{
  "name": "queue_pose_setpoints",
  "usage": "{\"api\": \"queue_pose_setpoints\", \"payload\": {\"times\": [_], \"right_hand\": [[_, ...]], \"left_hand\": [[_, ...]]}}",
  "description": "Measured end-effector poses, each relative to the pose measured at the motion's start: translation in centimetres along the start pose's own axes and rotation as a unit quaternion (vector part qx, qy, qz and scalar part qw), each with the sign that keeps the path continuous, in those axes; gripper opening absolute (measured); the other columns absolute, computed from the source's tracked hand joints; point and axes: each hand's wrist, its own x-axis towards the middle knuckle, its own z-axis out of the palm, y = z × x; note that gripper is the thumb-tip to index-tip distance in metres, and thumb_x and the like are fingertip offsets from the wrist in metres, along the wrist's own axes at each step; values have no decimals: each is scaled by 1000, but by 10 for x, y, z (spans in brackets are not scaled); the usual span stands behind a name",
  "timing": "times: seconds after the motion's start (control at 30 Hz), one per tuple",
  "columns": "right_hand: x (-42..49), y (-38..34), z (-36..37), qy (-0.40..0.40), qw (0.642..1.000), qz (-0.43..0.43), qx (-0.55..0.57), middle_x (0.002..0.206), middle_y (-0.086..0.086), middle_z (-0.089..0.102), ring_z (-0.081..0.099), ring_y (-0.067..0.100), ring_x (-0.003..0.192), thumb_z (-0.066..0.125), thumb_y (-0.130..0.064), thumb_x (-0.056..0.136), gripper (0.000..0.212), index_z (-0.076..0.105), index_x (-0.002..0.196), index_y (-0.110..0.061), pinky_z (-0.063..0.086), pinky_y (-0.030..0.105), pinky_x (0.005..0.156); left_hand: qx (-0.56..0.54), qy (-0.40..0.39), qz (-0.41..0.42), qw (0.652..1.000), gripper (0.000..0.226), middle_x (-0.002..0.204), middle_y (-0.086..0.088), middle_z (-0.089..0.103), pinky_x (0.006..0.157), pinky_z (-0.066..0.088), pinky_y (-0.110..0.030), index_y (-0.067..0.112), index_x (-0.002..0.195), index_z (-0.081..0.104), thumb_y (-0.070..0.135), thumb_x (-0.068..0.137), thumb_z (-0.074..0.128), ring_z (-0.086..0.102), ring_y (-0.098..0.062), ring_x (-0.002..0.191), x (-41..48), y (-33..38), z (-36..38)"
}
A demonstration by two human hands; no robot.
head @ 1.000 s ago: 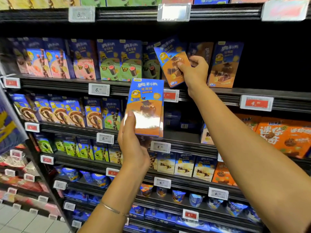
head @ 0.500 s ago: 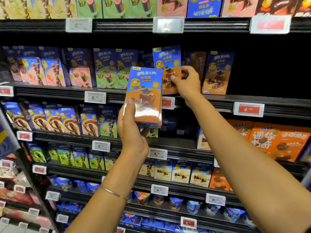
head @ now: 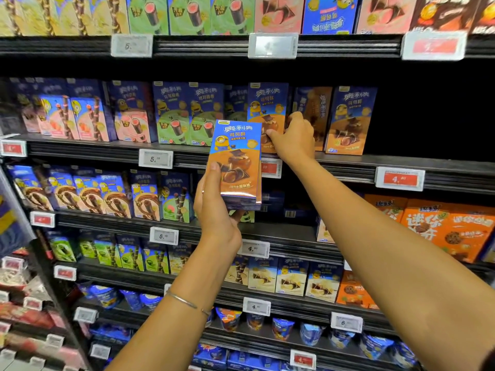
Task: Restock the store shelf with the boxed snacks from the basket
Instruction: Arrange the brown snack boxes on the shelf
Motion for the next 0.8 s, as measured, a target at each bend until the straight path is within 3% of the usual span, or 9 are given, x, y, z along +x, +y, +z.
{"api": "queue_pose_setpoints", "payload": {"times": [0.1, 0.17, 0.27, 0.33, 0.4, 0.47, 0.57, 0.67, 0.8], "right_hand": [[-6, 0, -7, -9, 1000, 7, 19, 127, 10, 54, 57, 27, 111, 74, -35, 90, 53, 48, 130, -12, 43, 35, 78], [-17, -1, -15, 29, 998, 7, 62, 127, 7, 54, 58, 22, 107, 67, -33, 95, 46, 49, 132, -14, 47, 34, 81], [-43, -8, -30, 77, 977, 25, 197, 105, -1, 65, 63, 14, 94, 59, -37, 99, 24, 60, 114, -19, 52, 34, 76], [-59, -15, -38, -7, 959, 61, 275, 99, -2, 68, 67, 16, 92, 58, -49, 96, 29, 61, 102, -21, 58, 39, 76], [-73, -19, -42, -121, 936, 92, 317, 105, 3, 72, 72, 21, 95, 64, -55, 90, 40, 62, 105, -18, 62, 46, 81], [-81, -20, -46, -152, 935, 93, 307, 107, 4, 74, 73, 22, 96, 71, -47, 89, 40, 64, 110, -14, 61, 49, 84], [-81, -18, -59, -162, 919, 111, 342, 101, 7, 77, 76, 19, 88, 71, -33, 93, 25, 68, 104, -10, 64, 40, 74], [-76, -12, -74, -188, 906, 116, 362, 93, 3, 78, 76, 14, 78, 69, -32, 95, 17, 68, 92, -15, 56, 24, 53], [-61, -2, -86, -116, 911, 128, 374, 85, 3, 76, 73, 10, 64, 68, -28, 96, 17, 67, 94, -11, 52, 21, 47]], "left_hand": [[-1, -1, 3, 1000, 39, 120, -1, 78, 102, 55, -55, 28, 127, 71, 52, 96, 68, 73, -27, 117, 0, 1, 1], [-9, -7, 10, 1000, 36, 119, -1, 78, 101, 54, -57, 29, 125, 72, 50, 96, 68, 73, -27, 116, 0, 2, 3], [-8, -17, 33, 999, 34, 117, 0, 79, 98, 56, -57, 31, 126, 72, 48, 96, 69, 74, -27, 114, -2, 3, 10], [-1, -23, 50, 999, 33, 120, -1, 78, 88, 61, -50, 32, 125, 71, 48, 96, 70, 74, -26, 111, -4, 2, 16], [14, -40, 76, 996, 38, 127, -6, 74, 78, 61, -42, 32, 128, 70, 46, 93, 75, 73, -25, 110, -6, -1, 22], [26, -56, 101, 993, 54, 131, -6, 72, 89, 61, -49, 30, 134, 66, 43, 83, 81, 73, -26, 115, -9, -4, 27], [33, -68, 106, 991, 73, 128, -3, 74, 96, 57, -54, 29, 138, 62, 50, 72, 86, 73, -28, 116, -10, -6, 30], [12, -78, 73, 994, 67, 127, -7, 74, 79, 58, -47, 24, 137, 62, 63, 84, 73, 72, -33, 115, -8, -8, 29], [10, -44, 59, 997, 39, 125, -6, 75, 67, 52, -40, 23, 138, 62, 19, 100, 70, 71, -30, 105, 3, -12, 22]]}}
